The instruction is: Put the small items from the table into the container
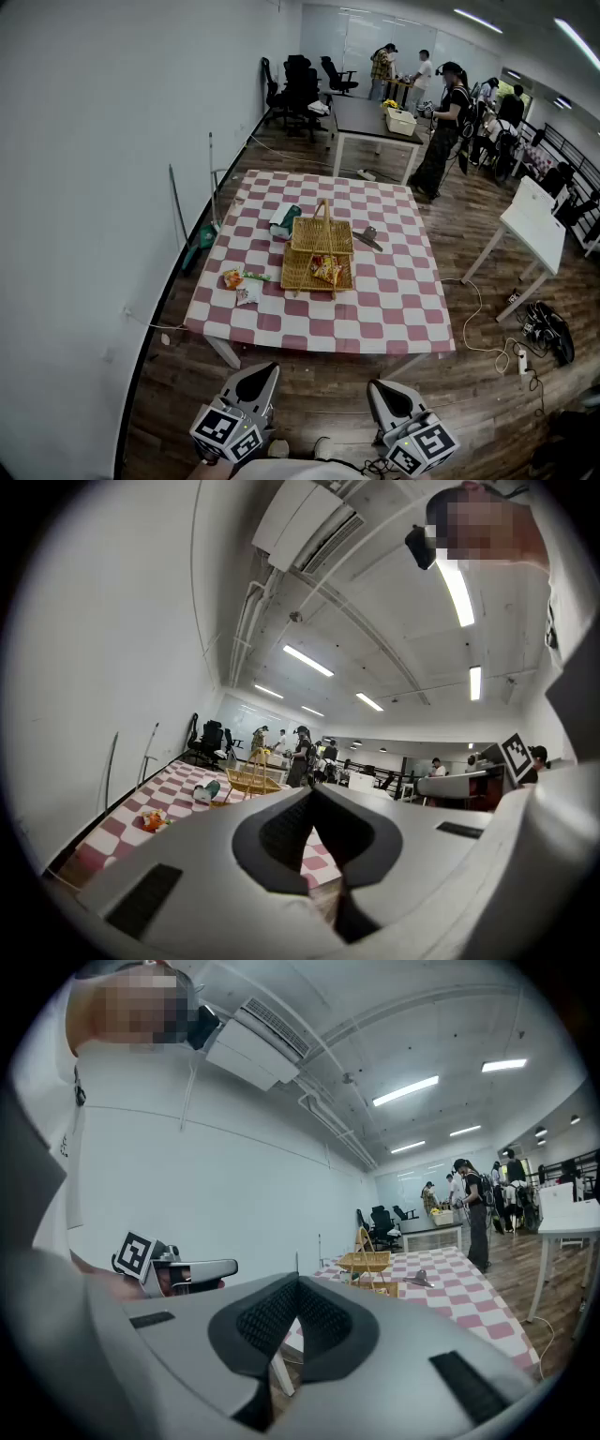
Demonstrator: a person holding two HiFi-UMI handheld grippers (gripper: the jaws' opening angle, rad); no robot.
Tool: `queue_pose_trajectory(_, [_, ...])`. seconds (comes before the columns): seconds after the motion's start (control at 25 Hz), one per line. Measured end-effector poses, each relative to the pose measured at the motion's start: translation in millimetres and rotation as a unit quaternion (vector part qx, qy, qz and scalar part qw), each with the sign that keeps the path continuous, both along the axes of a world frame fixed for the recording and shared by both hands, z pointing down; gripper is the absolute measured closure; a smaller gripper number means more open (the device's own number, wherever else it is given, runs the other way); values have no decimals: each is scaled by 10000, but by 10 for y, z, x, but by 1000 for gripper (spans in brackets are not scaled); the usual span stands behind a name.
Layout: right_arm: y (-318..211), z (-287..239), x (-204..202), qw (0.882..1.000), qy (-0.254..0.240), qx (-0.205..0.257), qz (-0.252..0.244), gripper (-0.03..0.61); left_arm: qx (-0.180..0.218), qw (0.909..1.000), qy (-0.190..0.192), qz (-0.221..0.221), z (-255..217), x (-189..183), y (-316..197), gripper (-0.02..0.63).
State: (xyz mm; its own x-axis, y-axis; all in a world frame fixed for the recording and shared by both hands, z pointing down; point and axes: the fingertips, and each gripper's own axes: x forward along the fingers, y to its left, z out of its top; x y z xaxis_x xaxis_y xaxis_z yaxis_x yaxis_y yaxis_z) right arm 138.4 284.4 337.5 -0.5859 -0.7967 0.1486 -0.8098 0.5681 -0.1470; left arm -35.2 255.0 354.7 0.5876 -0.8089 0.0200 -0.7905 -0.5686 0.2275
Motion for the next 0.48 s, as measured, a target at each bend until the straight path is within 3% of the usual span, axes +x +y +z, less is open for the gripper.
queue_pose_trajectory(0.48, [-62,-5,-254,10000,33,16,20,568,81,9999,33,126,-44,-223,-77,617])
